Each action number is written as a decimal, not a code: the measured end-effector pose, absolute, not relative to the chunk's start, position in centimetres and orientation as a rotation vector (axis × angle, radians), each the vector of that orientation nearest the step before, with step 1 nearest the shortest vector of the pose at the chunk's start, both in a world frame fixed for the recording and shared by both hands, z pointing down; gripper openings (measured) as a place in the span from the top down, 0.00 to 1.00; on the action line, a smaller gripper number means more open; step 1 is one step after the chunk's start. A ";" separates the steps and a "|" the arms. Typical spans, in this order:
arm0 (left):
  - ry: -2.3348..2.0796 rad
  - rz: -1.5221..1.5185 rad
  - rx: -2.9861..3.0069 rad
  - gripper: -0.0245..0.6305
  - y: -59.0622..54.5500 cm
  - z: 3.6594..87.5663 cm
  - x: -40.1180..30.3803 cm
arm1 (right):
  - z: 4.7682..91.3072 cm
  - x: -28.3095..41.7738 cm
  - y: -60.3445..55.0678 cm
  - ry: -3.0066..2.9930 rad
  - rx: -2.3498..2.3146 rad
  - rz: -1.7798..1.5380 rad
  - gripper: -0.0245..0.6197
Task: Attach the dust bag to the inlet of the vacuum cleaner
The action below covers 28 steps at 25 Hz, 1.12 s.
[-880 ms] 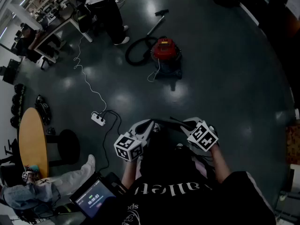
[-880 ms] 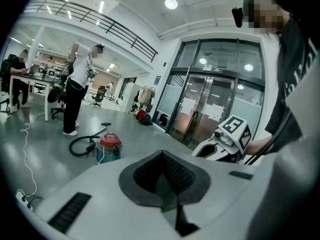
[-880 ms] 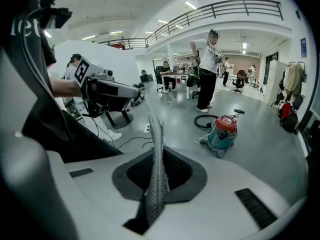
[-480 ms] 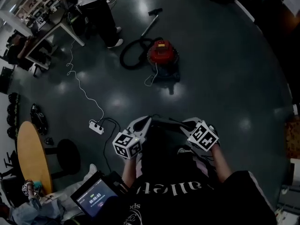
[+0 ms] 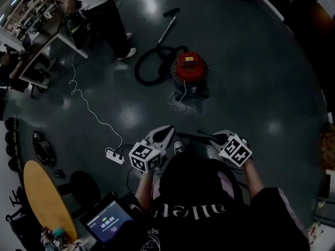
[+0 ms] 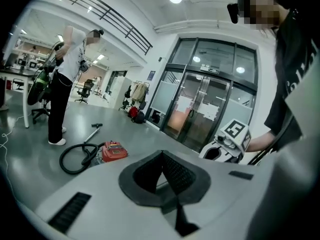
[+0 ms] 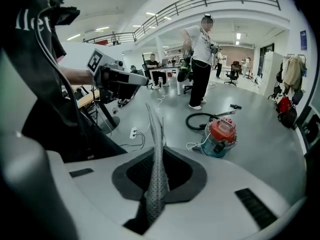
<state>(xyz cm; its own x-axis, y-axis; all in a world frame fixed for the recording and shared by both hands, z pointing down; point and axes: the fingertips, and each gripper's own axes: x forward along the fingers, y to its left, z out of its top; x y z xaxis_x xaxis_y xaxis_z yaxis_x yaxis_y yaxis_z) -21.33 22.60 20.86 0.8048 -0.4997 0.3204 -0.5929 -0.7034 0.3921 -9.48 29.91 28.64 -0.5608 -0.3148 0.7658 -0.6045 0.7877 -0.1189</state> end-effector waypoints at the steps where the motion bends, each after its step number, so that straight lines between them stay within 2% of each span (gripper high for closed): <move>1: -0.797 0.264 2.504 0.96 21.2 21.2 -21.7 | 28.8 -9.7 28.5 -2.191 0.686 0.480 0.90; 8: -0.719 0.374 2.519 0.96 11.9 24.4 -21.7 | 30.9 -9.2 19.9 -2.151 0.699 0.511 0.90; 25: -0.785 0.482 2.462 0.95 -12.1 38.5 -12.7 | 47.1 -0.9 3.5 -2.095 0.311 0.503 0.90; 28: -0.784 0.546 2.449 0.86 -15.9 42.1 -11.1 | 50.0 0.1 1.5 -2.089 0.223 0.471 0.90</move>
<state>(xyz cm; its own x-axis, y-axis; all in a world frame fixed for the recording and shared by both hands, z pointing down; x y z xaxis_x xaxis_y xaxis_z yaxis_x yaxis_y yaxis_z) -11.14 -15.91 42.09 0.7531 -0.4178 0.5083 -0.6216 -0.7050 0.3414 0.09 1.49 50.00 -0.5329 0.0267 0.8457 -0.3387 0.9092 -0.2421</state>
